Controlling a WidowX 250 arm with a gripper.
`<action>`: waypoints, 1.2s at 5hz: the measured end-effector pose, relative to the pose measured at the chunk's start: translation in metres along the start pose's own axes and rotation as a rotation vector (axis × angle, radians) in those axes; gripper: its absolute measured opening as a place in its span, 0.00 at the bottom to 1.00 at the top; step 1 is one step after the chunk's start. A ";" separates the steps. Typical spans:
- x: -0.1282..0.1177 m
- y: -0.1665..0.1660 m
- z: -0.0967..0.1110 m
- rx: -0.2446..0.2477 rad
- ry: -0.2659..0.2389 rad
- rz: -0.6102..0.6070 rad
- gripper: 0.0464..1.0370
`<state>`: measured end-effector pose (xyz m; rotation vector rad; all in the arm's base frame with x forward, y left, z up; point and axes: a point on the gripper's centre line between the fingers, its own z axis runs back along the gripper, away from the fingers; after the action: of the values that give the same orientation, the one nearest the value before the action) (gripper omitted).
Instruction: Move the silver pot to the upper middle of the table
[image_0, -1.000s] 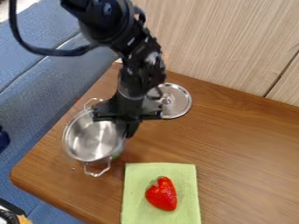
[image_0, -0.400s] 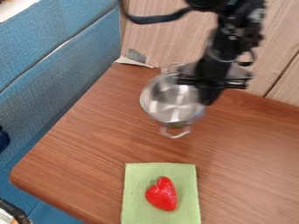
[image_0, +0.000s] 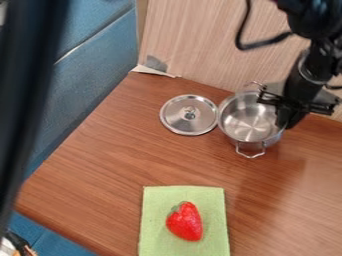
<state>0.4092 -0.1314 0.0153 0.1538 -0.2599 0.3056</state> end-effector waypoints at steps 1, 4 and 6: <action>0.003 -0.011 -0.014 0.014 0.012 -0.032 0.02; -0.004 -0.013 -0.026 0.025 0.038 -0.048 0.48; -0.006 -0.010 -0.014 -0.006 0.025 -0.021 0.97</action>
<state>0.4099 -0.1398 -0.0011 0.1469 -0.2346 0.2861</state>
